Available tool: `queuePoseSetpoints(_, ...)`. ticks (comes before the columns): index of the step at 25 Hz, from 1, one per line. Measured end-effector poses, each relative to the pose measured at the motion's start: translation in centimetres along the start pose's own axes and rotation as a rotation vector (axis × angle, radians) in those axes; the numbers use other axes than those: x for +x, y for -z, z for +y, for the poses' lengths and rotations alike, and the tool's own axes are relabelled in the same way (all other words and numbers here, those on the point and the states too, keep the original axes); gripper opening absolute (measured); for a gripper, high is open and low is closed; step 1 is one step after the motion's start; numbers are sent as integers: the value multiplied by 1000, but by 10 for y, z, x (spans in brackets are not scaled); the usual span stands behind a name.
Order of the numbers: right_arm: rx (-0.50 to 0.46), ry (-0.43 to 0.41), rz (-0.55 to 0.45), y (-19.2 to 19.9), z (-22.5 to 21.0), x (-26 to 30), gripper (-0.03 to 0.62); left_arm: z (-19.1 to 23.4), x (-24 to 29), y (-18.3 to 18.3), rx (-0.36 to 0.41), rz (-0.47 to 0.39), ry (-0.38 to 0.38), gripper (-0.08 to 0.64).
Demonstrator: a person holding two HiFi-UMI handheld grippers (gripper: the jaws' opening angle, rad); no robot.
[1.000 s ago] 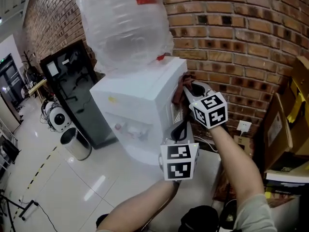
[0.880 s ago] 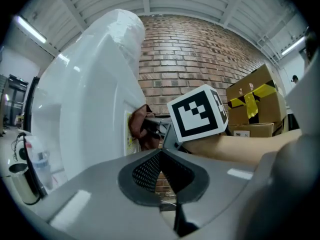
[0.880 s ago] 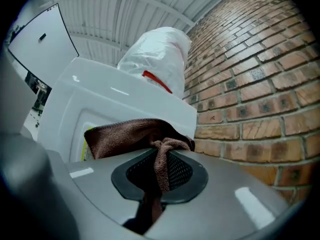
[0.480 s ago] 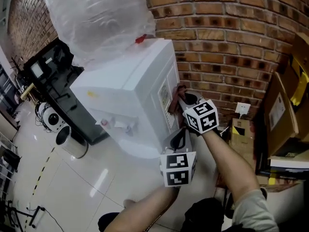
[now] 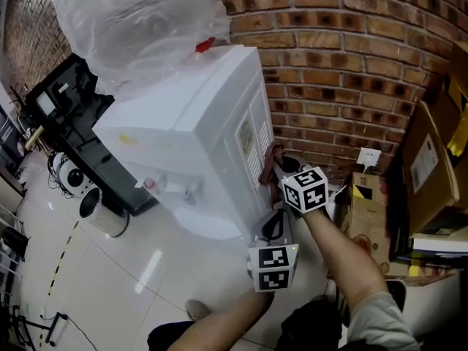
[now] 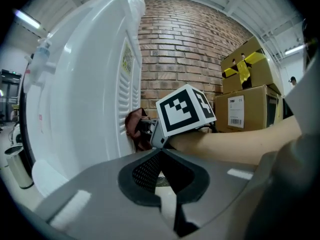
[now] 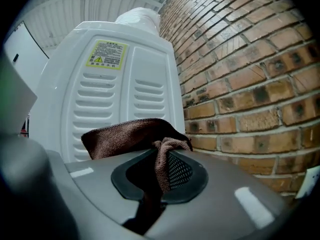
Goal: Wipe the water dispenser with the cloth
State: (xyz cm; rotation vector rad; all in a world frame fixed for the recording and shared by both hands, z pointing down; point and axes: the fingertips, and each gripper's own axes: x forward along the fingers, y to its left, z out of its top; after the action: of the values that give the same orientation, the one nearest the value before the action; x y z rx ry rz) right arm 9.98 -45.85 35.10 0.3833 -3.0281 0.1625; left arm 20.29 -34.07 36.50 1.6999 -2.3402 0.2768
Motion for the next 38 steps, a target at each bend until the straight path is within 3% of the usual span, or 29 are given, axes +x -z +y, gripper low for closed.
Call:
queuePoseSetpoints(10,70,58,94,76,-14,8,46,5,11,51,35,54,-8,0)
queuePoseSetpoints(26,172,77,370,275,-24,24,46,-4,45,165,0,191,47,0)
queuePoseSetpoints(34,214,88,473,353,-32,34,46,2,57,223,4,291,61,0)
queuePoseSetpoints(38,205,101,562,383,-36,29,48,-3,60,236,12,317,77,0)
